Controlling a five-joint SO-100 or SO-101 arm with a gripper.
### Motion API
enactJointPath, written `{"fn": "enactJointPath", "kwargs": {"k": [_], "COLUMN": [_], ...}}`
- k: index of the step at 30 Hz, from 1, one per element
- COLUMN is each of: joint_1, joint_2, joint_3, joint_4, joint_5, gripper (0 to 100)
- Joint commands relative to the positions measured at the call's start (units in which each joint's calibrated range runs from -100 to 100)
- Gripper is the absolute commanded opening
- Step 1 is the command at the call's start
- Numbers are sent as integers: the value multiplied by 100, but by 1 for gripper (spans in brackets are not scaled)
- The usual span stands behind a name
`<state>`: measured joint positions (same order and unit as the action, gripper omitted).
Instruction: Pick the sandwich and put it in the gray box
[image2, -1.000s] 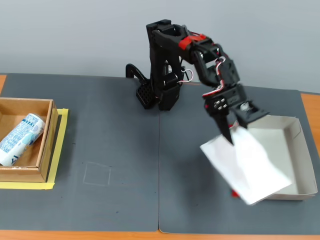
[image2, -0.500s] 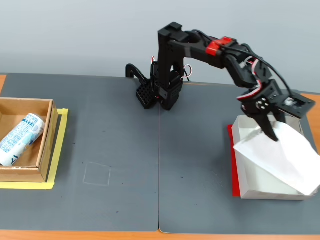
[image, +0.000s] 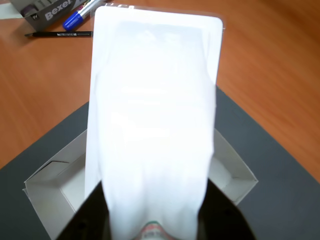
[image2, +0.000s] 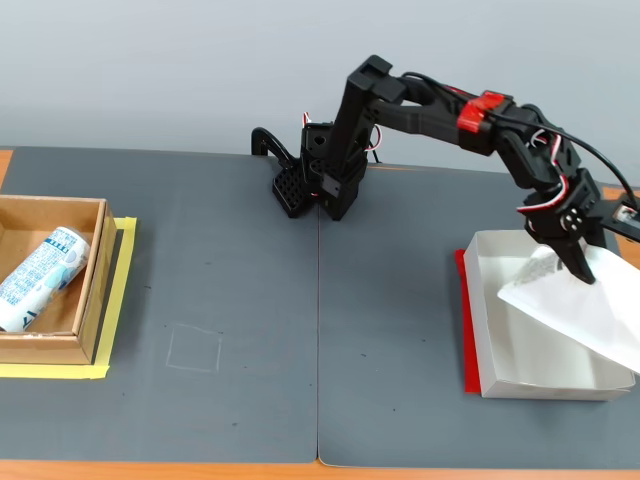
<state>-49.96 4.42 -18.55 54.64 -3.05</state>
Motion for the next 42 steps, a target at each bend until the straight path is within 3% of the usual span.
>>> {"fn": "enactJointPath", "kwargs": {"k": [1,22,32,42], "joint_1": [-73,-132,-103,17], "joint_2": [97,546,520,461], "joint_3": [-493,-846,-773,-773], "joint_4": [-73,-65,13,13], "joint_5": [-10,27,-5,-10], "gripper": [2,3,35,37]}}
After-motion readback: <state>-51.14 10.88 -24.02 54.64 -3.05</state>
